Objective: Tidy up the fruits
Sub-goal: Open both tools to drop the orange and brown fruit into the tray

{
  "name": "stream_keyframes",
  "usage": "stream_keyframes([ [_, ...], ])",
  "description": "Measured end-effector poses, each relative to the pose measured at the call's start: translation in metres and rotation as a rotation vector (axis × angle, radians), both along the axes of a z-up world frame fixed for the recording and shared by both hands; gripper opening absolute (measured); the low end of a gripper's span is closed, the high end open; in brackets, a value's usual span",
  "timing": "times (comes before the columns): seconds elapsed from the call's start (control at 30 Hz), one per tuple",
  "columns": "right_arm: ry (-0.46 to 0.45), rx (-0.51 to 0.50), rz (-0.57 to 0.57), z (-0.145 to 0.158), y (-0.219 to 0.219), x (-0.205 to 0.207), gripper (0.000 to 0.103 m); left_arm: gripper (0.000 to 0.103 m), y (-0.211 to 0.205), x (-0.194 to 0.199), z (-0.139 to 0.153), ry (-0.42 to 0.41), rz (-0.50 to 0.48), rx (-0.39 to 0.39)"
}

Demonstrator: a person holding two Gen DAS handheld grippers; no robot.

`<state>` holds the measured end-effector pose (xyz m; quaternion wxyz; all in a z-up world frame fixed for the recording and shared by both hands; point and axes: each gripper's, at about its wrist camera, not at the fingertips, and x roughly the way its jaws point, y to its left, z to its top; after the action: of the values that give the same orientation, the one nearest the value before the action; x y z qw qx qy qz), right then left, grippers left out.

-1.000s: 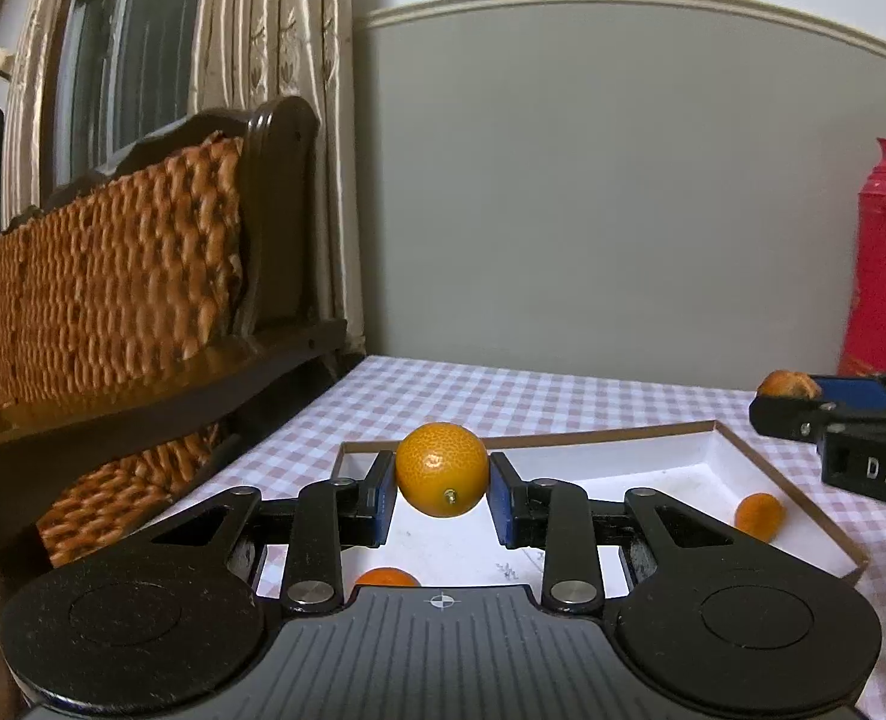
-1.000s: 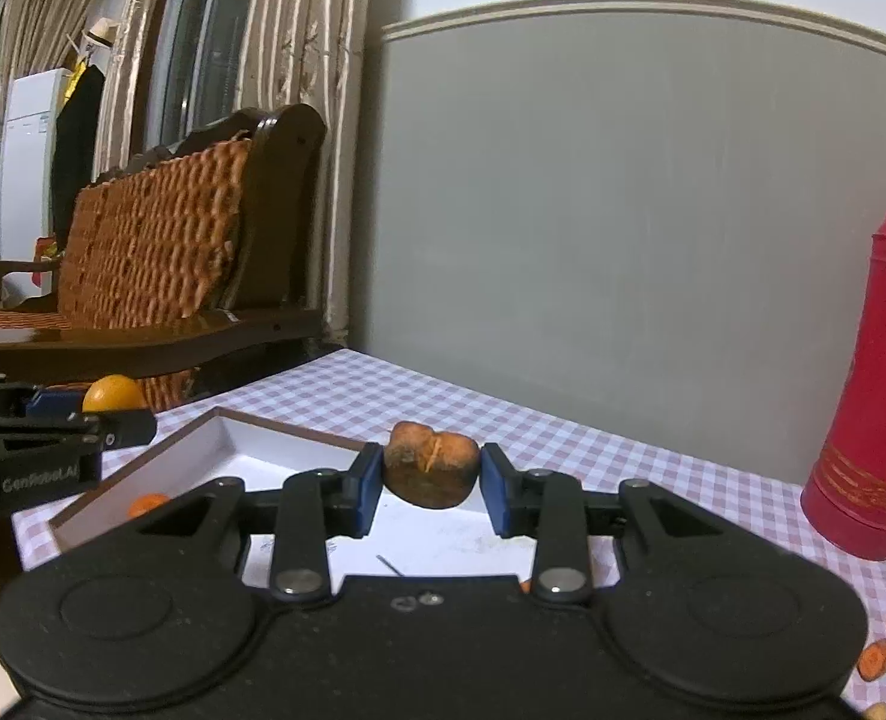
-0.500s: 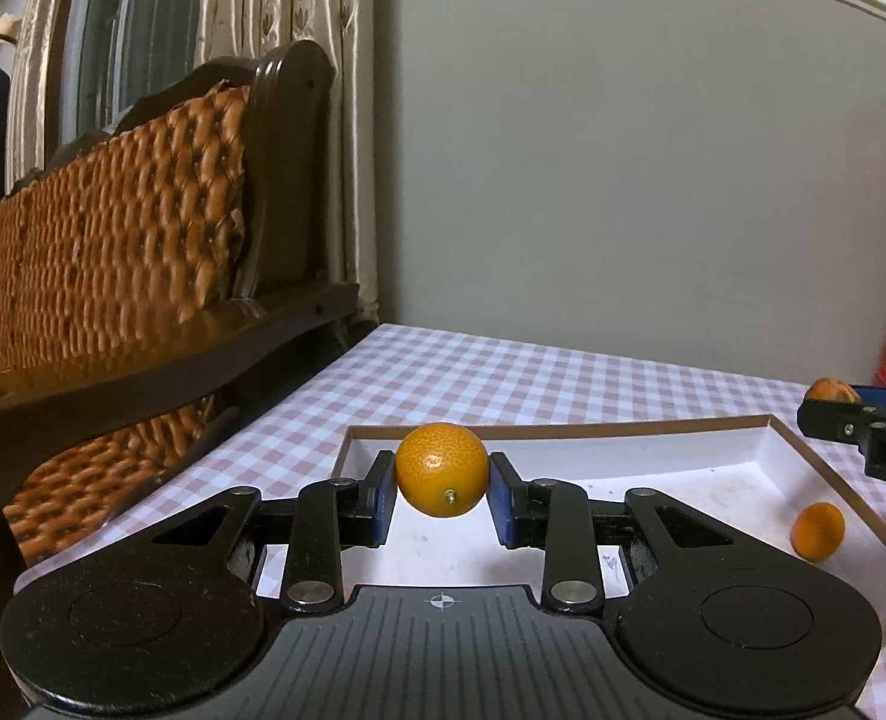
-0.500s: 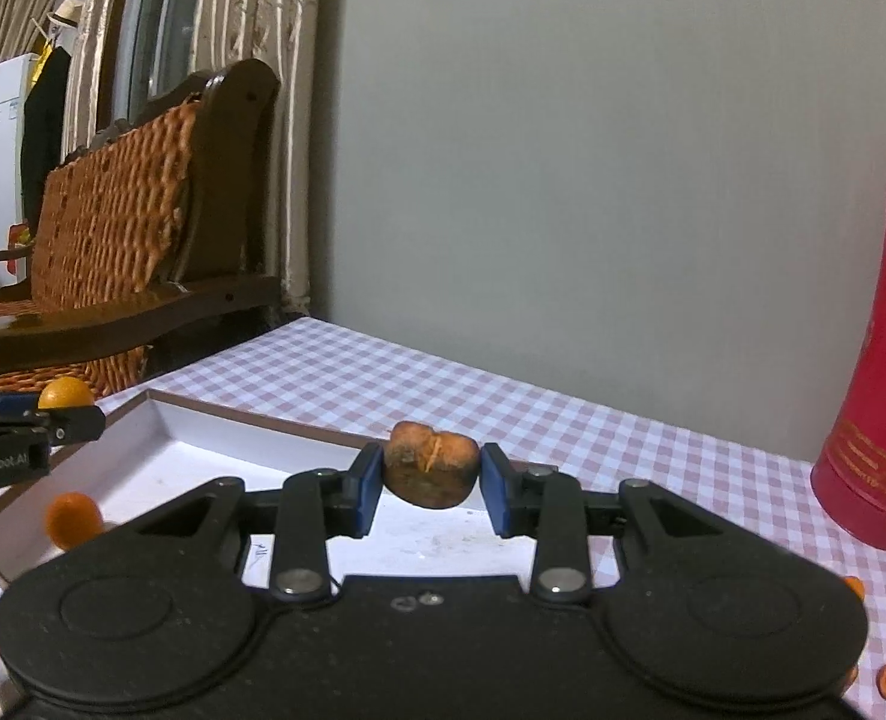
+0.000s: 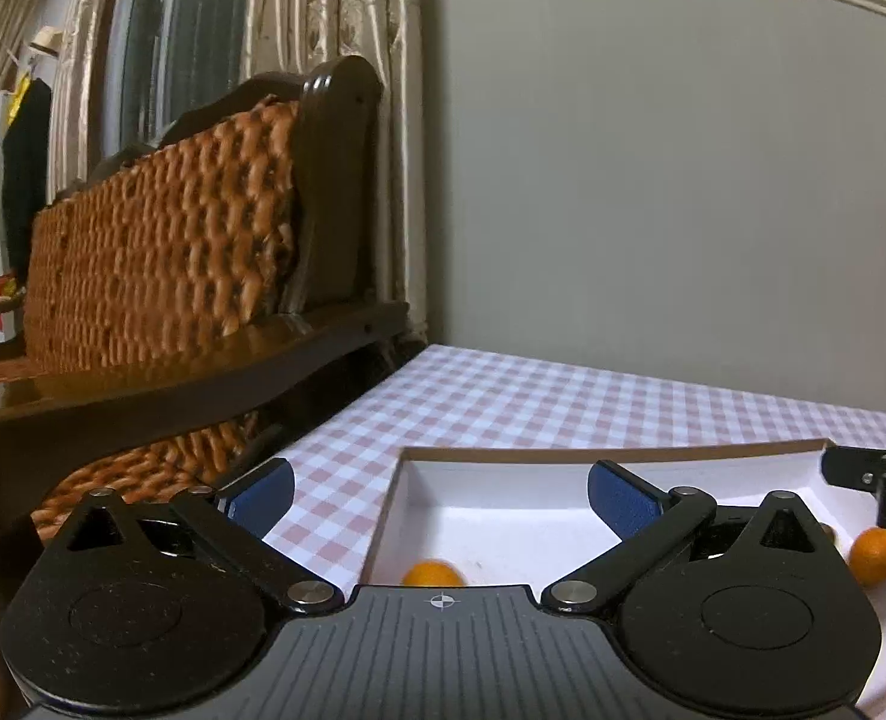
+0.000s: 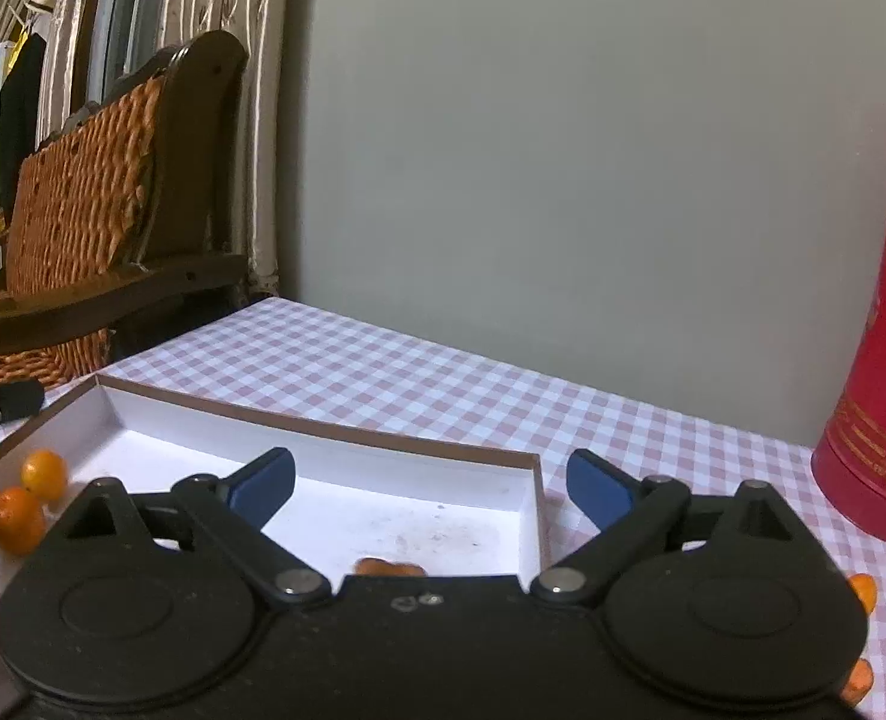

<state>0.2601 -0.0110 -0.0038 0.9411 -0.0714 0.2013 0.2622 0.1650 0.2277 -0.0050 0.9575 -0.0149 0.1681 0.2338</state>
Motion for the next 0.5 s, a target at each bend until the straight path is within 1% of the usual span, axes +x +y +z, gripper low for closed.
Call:
stream_keyframes([
  [0.03, 0.009, 0.002, 0.007, 0.0, 0.0004, -0.0011, 0.091, 0.103, -0.0002, -0.0002, 0.0004, -0.003, 0.0, 0.002],
  [0.13, -0.001, -0.005, 0.004, 0.0007, 0.0008, -0.0027, 0.092, 0.103, -0.0002, -0.0027, 0.0013, -0.009, 0.0, 0.006],
  [0.5, 0.011, -0.001, -0.005, 0.001, -0.0004, -0.0034, 0.096, 0.103, -0.0021, -0.0056, -0.0004, 0.005, 0.009, 0.009],
])
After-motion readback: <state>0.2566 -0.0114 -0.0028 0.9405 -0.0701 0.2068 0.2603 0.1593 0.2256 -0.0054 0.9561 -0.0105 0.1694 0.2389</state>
